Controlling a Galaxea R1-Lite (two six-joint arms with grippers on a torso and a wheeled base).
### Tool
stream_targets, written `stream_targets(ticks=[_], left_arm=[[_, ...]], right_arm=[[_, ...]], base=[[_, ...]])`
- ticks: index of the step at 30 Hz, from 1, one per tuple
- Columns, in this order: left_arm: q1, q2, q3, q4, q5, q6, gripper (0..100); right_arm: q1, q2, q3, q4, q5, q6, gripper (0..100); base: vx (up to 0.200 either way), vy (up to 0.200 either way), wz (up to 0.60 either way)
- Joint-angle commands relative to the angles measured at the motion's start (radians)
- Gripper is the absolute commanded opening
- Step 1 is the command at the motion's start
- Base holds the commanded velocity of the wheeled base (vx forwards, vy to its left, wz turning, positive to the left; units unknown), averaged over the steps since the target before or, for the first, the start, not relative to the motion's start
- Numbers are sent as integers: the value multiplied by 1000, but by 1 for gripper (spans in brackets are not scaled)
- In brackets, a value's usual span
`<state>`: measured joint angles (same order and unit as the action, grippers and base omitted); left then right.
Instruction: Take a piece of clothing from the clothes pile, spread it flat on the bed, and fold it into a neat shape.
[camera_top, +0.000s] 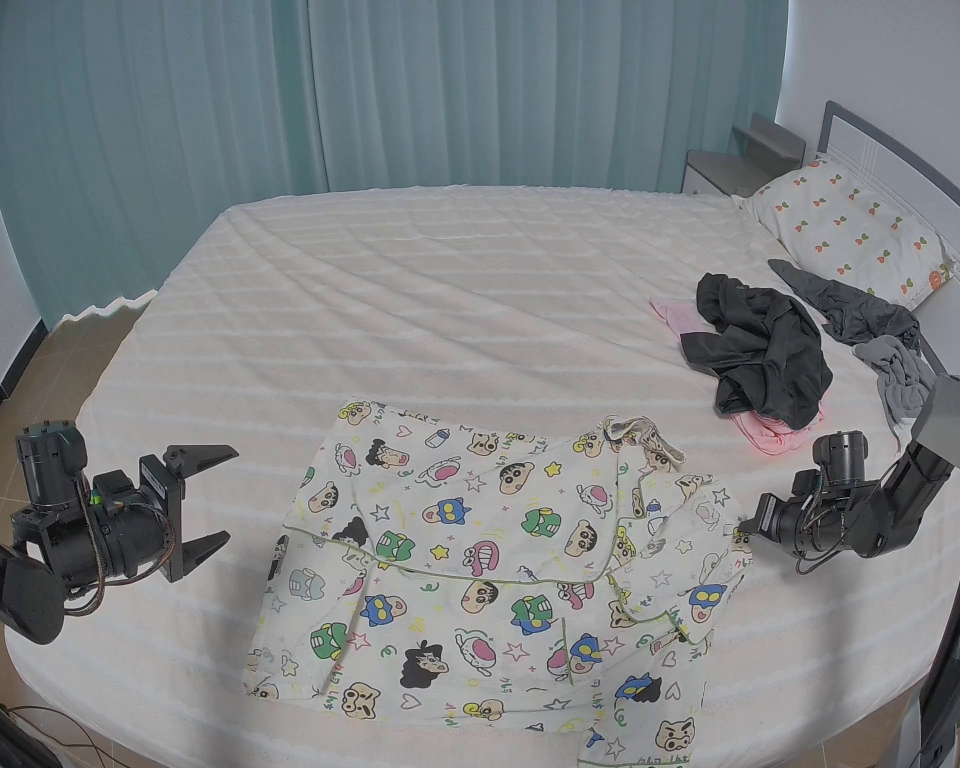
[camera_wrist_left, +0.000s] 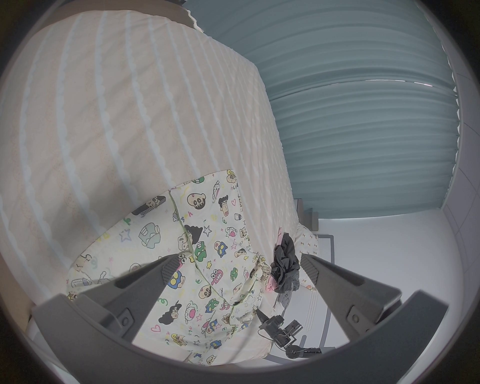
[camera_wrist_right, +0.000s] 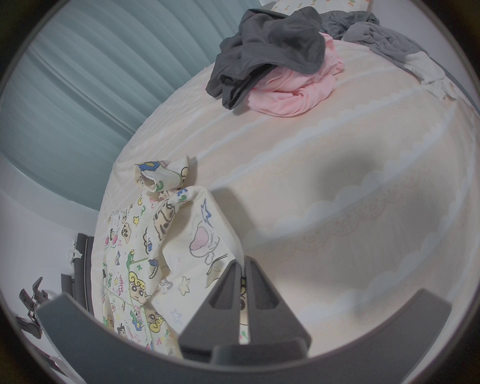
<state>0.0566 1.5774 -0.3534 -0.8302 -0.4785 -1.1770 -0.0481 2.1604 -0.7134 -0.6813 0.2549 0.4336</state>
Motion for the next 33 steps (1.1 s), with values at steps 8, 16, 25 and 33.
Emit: stream_targets(ticks=[8,16,25,33], left_arm=[[-17,6,19,2,0,37,100],[-142,19,86,8,3,135,100],[-368,88,110,72,169,79,100],[-626,240,56,72,383,-116,100]], right_arm=[[-55,-13,22,-1,-17,-35,0],[-55,-25,83,-89,-16,-38,100],[-50,-171,327,-420,-45,36,100],[-50,-277,574,-728,-65,108,100]], base=[[0,0,0],[0,0,0],[0,0,0],[0,0,0]])
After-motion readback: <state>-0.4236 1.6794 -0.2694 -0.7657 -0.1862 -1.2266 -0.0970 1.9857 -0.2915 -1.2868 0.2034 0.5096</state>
